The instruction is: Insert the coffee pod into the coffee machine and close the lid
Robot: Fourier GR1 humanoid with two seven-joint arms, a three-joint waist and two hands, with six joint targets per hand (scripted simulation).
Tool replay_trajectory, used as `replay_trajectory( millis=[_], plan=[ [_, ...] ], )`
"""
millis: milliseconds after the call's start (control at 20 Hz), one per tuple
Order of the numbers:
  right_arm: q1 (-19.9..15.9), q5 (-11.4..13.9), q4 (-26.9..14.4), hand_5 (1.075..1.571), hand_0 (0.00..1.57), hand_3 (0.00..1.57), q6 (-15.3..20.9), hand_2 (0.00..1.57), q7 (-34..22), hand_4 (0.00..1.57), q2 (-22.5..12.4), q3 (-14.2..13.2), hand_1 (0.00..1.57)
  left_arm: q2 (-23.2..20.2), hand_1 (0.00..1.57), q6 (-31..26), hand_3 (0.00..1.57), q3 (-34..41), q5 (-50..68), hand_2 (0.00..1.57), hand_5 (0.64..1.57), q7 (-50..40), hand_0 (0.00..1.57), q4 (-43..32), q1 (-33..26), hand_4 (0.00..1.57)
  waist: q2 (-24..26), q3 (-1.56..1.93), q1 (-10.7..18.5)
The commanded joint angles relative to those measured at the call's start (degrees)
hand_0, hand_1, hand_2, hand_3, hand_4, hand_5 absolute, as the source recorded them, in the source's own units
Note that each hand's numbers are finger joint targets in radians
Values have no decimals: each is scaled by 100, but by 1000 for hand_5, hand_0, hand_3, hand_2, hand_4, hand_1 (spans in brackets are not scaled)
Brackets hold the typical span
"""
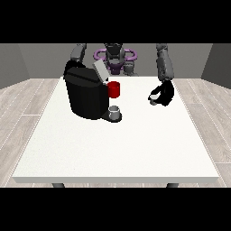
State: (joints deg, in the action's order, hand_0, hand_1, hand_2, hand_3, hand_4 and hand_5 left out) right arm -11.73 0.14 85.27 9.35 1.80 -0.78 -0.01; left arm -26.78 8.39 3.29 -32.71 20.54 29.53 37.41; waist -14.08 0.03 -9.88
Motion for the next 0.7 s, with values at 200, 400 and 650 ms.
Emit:
replay_trajectory(
  millis=[200,400,650],
  plan=[
    [167,-98,-276,1571,0,0,-113,0,-121,424,-80,-102,0,-141,1400,-807,1364,-5,84,1423,1571,233,1400,220,470,595,505,-4,3],
    [-175,-309,-809,1571,0,0,-193,0,162,442,-142,-412,0,43,1289,-1045,1337,-78,38,1362,1571,-150,1289,471,893,557,471,-3,67],
    [-519,-96,-1354,1571,0,0,41,0,443,490,-48,-408,0,56,1235,-1364,1291,-168,-61,1323,1571,-413,1235,784,1506,571,346,0,208]
  ],
)
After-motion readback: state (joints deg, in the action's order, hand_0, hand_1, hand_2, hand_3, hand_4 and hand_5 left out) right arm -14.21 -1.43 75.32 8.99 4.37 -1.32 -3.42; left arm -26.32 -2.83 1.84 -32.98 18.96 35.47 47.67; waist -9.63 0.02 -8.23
